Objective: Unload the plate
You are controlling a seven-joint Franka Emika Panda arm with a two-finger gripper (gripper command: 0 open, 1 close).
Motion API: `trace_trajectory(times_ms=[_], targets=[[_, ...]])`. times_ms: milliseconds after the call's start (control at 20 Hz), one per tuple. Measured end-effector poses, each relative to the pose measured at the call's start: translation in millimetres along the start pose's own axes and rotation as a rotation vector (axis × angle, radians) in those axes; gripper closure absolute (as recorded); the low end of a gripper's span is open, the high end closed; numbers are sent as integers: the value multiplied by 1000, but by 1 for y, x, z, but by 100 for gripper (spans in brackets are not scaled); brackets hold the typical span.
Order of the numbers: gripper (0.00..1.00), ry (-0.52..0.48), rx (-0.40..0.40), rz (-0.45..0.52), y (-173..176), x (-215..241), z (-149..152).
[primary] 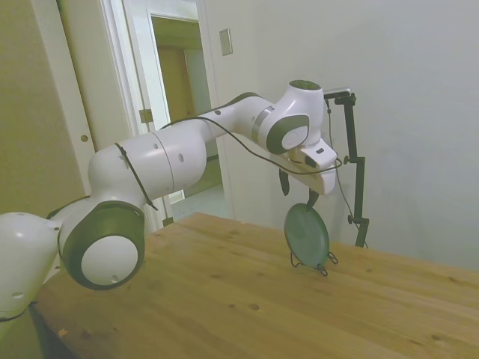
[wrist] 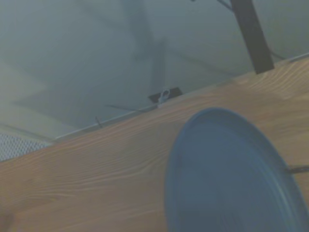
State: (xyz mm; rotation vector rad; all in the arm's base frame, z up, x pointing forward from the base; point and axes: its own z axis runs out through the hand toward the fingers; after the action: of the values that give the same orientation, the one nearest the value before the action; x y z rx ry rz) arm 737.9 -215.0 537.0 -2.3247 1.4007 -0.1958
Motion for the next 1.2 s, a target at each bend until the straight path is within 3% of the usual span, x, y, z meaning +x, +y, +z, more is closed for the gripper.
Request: trace_trajectory(times_ms=[500, 550, 1200], targets=[[0, -64, -23, 1, 6, 5, 20], [100, -69, -20, 0, 6, 5, 22], [100, -108, -21, -2, 9, 7, 38]])
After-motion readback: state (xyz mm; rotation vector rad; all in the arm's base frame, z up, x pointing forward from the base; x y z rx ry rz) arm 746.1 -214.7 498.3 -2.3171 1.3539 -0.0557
